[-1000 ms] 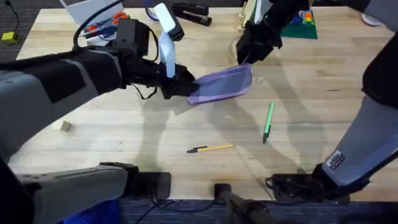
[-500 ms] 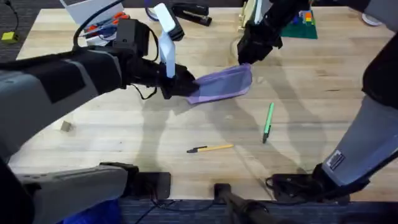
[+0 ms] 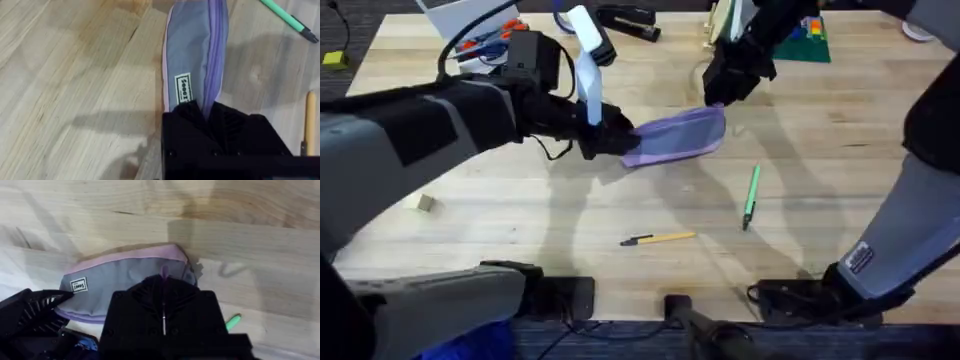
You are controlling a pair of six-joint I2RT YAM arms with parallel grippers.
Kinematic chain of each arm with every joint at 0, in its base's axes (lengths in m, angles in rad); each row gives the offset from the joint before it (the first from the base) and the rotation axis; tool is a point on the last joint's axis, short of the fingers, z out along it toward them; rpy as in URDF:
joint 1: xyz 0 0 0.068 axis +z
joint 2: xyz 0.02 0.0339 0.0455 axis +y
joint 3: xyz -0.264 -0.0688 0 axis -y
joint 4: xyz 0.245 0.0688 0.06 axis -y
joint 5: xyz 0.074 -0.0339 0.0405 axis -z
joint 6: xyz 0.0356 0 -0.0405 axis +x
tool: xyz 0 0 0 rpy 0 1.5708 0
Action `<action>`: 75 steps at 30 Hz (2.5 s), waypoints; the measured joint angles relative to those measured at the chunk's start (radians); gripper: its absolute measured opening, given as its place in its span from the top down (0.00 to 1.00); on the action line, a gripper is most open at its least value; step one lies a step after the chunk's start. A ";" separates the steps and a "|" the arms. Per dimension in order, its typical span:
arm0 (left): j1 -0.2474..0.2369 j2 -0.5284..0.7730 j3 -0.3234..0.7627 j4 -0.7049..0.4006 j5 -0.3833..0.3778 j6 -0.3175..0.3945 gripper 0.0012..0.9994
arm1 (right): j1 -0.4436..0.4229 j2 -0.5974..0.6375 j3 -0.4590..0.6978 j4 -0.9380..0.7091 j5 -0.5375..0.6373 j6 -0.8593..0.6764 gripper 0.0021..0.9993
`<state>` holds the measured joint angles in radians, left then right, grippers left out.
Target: Unzip the bag, pick up the pens from the table one at a time and place them inside, then zip the bag closed.
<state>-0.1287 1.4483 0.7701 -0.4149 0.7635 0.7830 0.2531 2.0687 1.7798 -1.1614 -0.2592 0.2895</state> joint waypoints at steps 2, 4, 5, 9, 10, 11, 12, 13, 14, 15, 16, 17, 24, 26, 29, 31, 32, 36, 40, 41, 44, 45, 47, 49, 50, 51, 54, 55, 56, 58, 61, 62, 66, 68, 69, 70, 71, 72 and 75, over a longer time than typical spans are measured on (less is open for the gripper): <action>0.000 0.000 0.000 0.000 0.000 0.000 0.96 | 0.000 -0.007 0.000 -0.003 0.000 -0.005 0.97; 0.000 0.000 0.000 0.000 0.000 0.000 0.96 | 0.000 -0.027 0.000 -0.005 0.000 -0.011 0.97; 0.000 0.000 0.000 0.000 0.000 0.000 0.96 | 0.000 -0.039 0.000 -0.006 0.000 -0.014 0.97; 0.000 0.000 0.000 0.000 0.000 0.000 0.96 | 0.000 -0.100 0.000 -0.009 0.000 -0.027 0.97; 0.000 0.000 0.000 0.000 0.000 0.000 0.96 | 0.000 -0.114 0.001 -0.011 0.000 -0.029 0.97; 0.000 0.000 0.000 0.000 0.000 0.000 0.96 | 0.000 -0.124 0.002 -0.012 0.000 -0.032 0.97; 0.000 0.000 0.000 0.000 0.000 0.000 0.96 | 0.000 -0.133 0.003 -0.014 0.000 -0.033 0.97; 0.000 0.000 0.000 0.000 -0.001 0.000 0.96 | 0.000 -0.139 0.003 -0.014 0.001 -0.036 0.97; 0.000 0.000 0.000 0.000 -0.001 0.000 0.96 | 0.000 -0.143 0.003 -0.015 0.001 -0.036 0.97; 0.000 0.000 0.000 0.000 0.000 0.000 0.96 | 0.000 -0.145 0.003 -0.015 0.001 -0.037 0.97; 0.000 0.000 0.000 0.000 -0.001 0.000 0.96 | 0.000 -0.146 0.003 -0.015 0.001 -0.037 0.97; 0.000 0.000 0.000 0.000 0.000 0.000 0.96 | 0.000 -0.147 0.003 -0.016 0.001 -0.037 0.97; 0.000 0.000 0.000 0.000 -0.001 0.000 0.96 | 0.000 -0.150 0.003 -0.016 0.001 -0.037 0.97; 0.000 0.000 0.000 0.000 -0.001 0.000 0.96 | 0.000 -0.159 0.003 -0.017 0.001 -0.039 0.97; 0.000 0.000 0.000 0.001 -0.001 0.000 0.96 | 0.000 -0.173 0.003 -0.019 0.002 -0.045 0.97; 0.000 0.000 0.000 0.000 -0.001 0.000 0.96 | 0.000 -0.175 0.003 -0.022 0.004 -0.049 0.97; 0.000 0.000 0.000 0.000 -0.001 0.000 0.96 | 0.000 -0.176 0.003 -0.021 0.004 -0.051 0.97; 0.000 0.000 0.000 -0.001 -0.001 0.000 0.96 | 0.000 -0.175 0.003 -0.021 0.004 -0.052 0.97; 0.000 0.000 0.000 -0.001 -0.001 0.000 0.96 | 0.000 -0.175 0.003 -0.021 0.004 -0.052 0.97; 0.000 0.000 0.000 -0.001 -0.001 0.000 0.96 | 0.000 -0.176 0.003 -0.021 0.004 -0.052 0.97; 0.000 0.000 0.001 -0.002 -0.001 0.000 0.96 | 0.002 -0.175 0.003 -0.021 0.004 -0.052 0.97; 0.000 0.000 0.001 -0.002 -0.001 0.000 0.96 | 0.004 -0.176 0.003 -0.021 0.004 -0.053 0.97; 0.000 0.000 0.001 -0.002 -0.001 0.000 0.96 | 0.012 -0.175 0.003 -0.021 0.004 -0.055 0.97; 0.000 0.000 0.001 -0.003 -0.001 0.000 0.96 | 0.028 -0.175 0.003 -0.021 0.004 -0.058 0.97; 0.000 0.000 0.001 -0.003 -0.001 0.000 0.96 | 0.038 -0.175 0.003 -0.021 0.004 -0.060 0.97; 0.000 0.000 0.001 -0.003 -0.001 0.000 0.96 | 0.049 -0.176 0.003 -0.020 0.004 -0.060 0.97; 0.000 0.000 0.001 -0.004 -0.001 0.000 0.96 | 0.085 -0.175 0.003 -0.015 0.006 -0.063 0.97; 0.000 0.000 0.001 -0.004 -0.002 0.000 0.96 | 0.097 -0.175 0.003 -0.013 0.008 -0.065 0.97; 0.000 0.000 0.001 -0.004 -0.002 0.000 0.96 | 0.109 -0.176 0.003 -0.011 0.009 -0.066 0.97; 0.000 0.000 0.001 -0.004 -0.002 0.000 0.96 | 0.129 -0.175 0.003 -0.003 0.012 -0.066 0.97; 0.000 0.000 0.001 -0.004 -0.002 0.000 0.96 | 0.158 -0.175 0.003 0.016 0.013 -0.067 0.97; 0.000 0.000 0.001 -0.004 -0.002 0.000 0.96 | 0.167 -0.175 0.003 0.023 0.015 -0.066 0.97; 0.000 0.000 0.001 -0.004 -0.003 0.000 0.96 | 0.203 -0.175 0.003 0.048 0.020 -0.067 0.97; 0.000 0.000 0.001 -0.004 -0.004 0.000 0.96 | 0.221 -0.175 0.003 0.059 0.023 -0.067 0.97; 0.000 0.000 0.001 -0.004 -0.004 0.000 0.96 | 0.230 -0.175 0.003 0.062 0.023 -0.067 0.97; 0.000 0.000 0.001 -0.004 -0.004 0.000 0.96 | 0.239 -0.176 0.003 0.064 0.022 -0.067 0.97; 0.000 0.000 0.002 -0.004 -0.004 0.000 0.96 | 0.247 -0.175 0.003 0.066 0.019 -0.067 0.97; 0.000 0.000 0.002 -0.004 -0.004 0.000 0.96 | 0.255 -0.175 0.003 0.069 0.016 -0.067 0.97; 0.000 0.000 0.002 -0.004 -0.005 0.000 0.96 | 0.277 -0.175 0.003 0.083 0.006 -0.066 0.97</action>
<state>-0.1284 1.4483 0.7719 -0.4191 0.7589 0.7830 0.5301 1.8935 1.7832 -1.0781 -0.2536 0.2230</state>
